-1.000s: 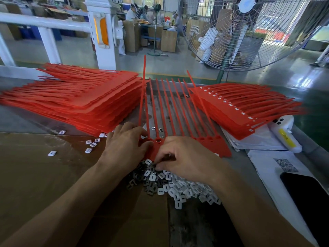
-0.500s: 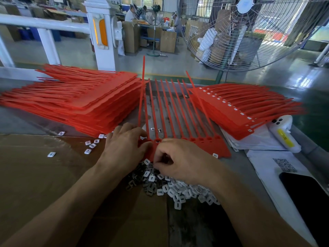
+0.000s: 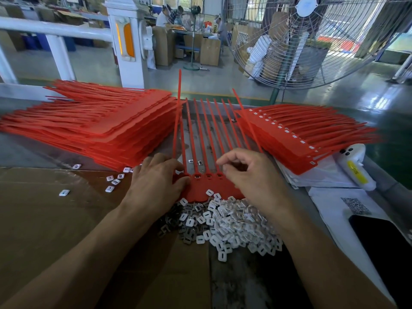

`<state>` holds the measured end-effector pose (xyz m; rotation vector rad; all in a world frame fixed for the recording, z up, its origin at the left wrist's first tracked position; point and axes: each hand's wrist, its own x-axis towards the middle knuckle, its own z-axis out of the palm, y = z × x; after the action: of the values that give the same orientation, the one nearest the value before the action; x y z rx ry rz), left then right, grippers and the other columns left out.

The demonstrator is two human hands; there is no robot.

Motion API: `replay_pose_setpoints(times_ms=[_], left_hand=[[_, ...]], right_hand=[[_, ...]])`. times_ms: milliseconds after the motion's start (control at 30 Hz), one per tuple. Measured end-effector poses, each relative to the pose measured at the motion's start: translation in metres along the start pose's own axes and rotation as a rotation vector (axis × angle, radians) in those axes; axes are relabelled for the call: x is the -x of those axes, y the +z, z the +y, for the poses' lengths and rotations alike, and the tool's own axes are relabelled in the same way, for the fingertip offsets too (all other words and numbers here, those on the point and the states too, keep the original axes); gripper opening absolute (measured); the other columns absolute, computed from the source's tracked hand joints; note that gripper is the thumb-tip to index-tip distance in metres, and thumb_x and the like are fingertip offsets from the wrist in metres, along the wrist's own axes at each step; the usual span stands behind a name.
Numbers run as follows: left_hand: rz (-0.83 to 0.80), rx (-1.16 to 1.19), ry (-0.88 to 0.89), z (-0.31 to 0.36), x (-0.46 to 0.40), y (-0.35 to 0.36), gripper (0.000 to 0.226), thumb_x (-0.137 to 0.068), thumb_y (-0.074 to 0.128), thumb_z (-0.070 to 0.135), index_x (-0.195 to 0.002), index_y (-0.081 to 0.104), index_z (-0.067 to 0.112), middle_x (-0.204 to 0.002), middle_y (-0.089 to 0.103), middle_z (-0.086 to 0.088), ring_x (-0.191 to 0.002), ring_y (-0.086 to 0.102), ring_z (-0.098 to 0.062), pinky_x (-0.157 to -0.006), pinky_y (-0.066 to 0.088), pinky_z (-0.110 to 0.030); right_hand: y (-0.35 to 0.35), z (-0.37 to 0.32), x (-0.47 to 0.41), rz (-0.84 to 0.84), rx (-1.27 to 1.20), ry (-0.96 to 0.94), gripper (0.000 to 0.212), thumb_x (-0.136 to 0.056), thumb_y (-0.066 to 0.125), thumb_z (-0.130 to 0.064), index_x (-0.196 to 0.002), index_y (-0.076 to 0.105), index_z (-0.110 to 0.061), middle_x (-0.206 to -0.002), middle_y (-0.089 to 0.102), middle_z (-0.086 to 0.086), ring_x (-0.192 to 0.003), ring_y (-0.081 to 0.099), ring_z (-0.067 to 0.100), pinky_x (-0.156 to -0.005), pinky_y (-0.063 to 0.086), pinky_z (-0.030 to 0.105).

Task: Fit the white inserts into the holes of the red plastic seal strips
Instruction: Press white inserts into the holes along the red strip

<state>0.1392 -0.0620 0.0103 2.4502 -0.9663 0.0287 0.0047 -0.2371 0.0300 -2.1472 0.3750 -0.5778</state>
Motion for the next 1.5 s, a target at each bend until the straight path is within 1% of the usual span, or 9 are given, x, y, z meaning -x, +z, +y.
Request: replay_pose_setpoints(times_ms=[167,333,467,600,800,867,1000,1133,1500], left_hand=[[0.011,0.021,-0.003,0.001,0.001,0.000,0.038,-0.094,0.060,0.052,-0.128,0.062,0.034,-0.137,0.050,0.008,-0.132,0.037,-0.017,-0.114,0.027,-0.043],[0.008,0.025,-0.004,0.002,0.001,-0.001,0.039,-0.094,0.060,0.052,-0.128,0.063,0.034,-0.137,0.049,0.009,-0.132,0.037,-0.016,-0.114,0.026,-0.042],[0.007,0.025,-0.004,0.002,0.001,-0.001,0.039,-0.094,0.060,0.052,-0.128,0.063,0.034,-0.138,0.049,0.008,-0.133,0.037,-0.017,-0.114,0.025,-0.042],[0.010,0.019,-0.003,0.002,0.001,-0.001,0.038,-0.094,0.060,0.052,-0.128,0.062,0.034,-0.137,0.050,0.008,-0.133,0.037,-0.017,-0.114,0.025,-0.043],[0.007,0.015,-0.004,0.003,0.000,-0.001,0.039,-0.094,0.059,0.053,-0.129,0.062,0.034,-0.138,0.050,0.007,-0.133,0.037,-0.018,-0.114,0.026,-0.043],[0.005,0.008,-0.003,0.002,0.000,-0.001,0.040,-0.095,0.059,0.053,-0.129,0.061,0.034,-0.138,0.049,0.007,-0.134,0.037,-0.018,-0.114,0.026,-0.043],[0.002,0.002,-0.007,0.001,0.000,0.000,0.041,-0.095,0.059,0.054,-0.130,0.062,0.034,-0.138,0.049,0.007,-0.133,0.037,-0.018,-0.114,0.026,-0.043],[0.009,0.011,0.001,0.000,0.000,0.001,0.039,-0.095,0.060,0.052,-0.128,0.063,0.033,-0.137,0.050,0.007,-0.132,0.037,-0.017,-0.113,0.026,-0.042],[0.008,0.006,-0.001,-0.002,0.001,0.001,0.040,-0.095,0.059,0.054,-0.129,0.062,0.033,-0.139,0.049,0.007,-0.134,0.036,-0.018,-0.114,0.025,-0.043]], right_hand=[[-0.005,0.008,-0.004,0.059,-0.015,0.065,0.020,-0.095,0.072,-0.019,-0.099,0.076,-0.038,-0.095,0.071,-0.030,-0.085,0.072,0.000,-0.076,0.061,0.020],[-0.007,0.012,-0.006,0.087,-0.020,0.077,0.016,-0.096,0.072,-0.019,-0.097,0.077,-0.034,-0.086,0.074,-0.021,-0.069,0.071,-0.002,-0.061,0.047,0.002],[-0.008,0.017,-0.009,0.113,0.022,0.107,0.018,-0.098,0.068,-0.021,-0.094,0.075,-0.038,-0.084,0.073,-0.022,-0.069,0.070,-0.001,-0.059,0.052,0.011],[-0.010,0.023,-0.013,0.160,0.063,0.138,0.020,-0.095,0.071,-0.021,-0.088,0.076,-0.039,-0.083,0.074,-0.024,-0.073,0.071,0.004,-0.074,0.062,0.036],[-0.011,0.027,-0.014,0.180,0.117,0.143,0.019,-0.095,0.070,-0.022,-0.097,0.078,-0.040,-0.082,0.074,-0.023,-0.073,0.073,0.013,-0.074,0.064,0.044],[-0.011,0.029,-0.015,0.164,0.151,0.140,0.019,-0.096,0.069,-0.024,-0.103,0.079,-0.038,-0.081,0.070,-0.031,-0.080,0.073,0.011,-0.073,0.062,0.034],[-0.009,0.034,-0.016,0.106,0.212,0.119,0.021,-0.095,0.070,-0.022,-0.112,0.076,-0.033,-0.097,0.067,-0.029,-0.089,0.058,-0.022,-0.078,0.041,0.003],[-0.007,0.034,-0.018,0.120,0.272,0.124,0.012,-0.094,0.072,-0.019,-0.098,0.074,-0.031,-0.096,0.072,-0.020,-0.086,0.062,-0.015,-0.066,0.041,0.002],[-0.003,0.021,-0.017,0.028,0.411,0.088,0.014,-0.097,0.069,-0.016,-0.105,0.080,-0.022,-0.100,0.072,-0.013,-0.078,0.065,-0.004,-0.064,0.042,-0.002]])
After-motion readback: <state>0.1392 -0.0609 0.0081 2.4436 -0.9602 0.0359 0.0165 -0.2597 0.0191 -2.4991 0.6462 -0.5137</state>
